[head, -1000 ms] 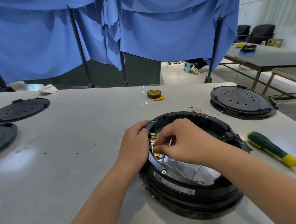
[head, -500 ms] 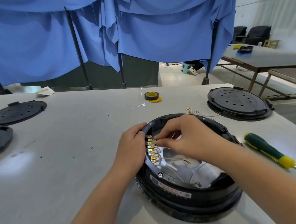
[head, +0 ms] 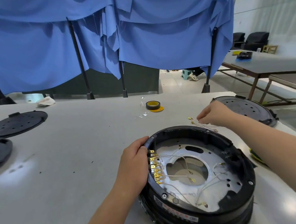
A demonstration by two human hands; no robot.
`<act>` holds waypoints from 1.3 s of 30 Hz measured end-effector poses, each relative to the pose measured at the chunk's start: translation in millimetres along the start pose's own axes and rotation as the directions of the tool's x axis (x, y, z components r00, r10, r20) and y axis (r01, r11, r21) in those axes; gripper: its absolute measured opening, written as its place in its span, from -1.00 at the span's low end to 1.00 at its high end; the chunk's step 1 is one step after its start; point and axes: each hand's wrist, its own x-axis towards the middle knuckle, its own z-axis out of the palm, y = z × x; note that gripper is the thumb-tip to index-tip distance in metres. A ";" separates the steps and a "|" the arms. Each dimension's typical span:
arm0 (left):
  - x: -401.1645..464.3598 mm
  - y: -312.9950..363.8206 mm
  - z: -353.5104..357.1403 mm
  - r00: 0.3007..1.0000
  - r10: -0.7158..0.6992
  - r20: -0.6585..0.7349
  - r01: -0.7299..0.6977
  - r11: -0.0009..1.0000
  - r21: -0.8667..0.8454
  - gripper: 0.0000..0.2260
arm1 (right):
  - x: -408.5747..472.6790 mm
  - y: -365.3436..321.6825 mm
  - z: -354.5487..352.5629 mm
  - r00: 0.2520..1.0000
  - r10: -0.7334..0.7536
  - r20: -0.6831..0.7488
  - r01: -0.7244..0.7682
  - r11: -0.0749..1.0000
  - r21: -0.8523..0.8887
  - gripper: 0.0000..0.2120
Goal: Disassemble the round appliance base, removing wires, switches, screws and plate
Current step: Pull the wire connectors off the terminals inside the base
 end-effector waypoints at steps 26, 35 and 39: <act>0.3 1.6 -0.2 1.000 0.002 0.003 -0.002 1.000 0.000 -0.68 | -105.0 -90.2 17.5 0.888 -0.457 0.059 0.460 0.887 -0.050 -0.90; -1.3 3.0 -0.7 1.000 0.026 0.005 -0.026 1.000 -0.001 -0.70 | -165.1 -88.6 41.2 0.812 -0.513 0.277 0.518 0.853 0.062 -0.96; -2.1 5.1 -0.3 1.000 0.023 0.007 -0.023 1.000 0.014 -0.69 | -166.0 -82.4 45.5 0.804 -0.521 0.288 0.517 0.851 0.097 -0.98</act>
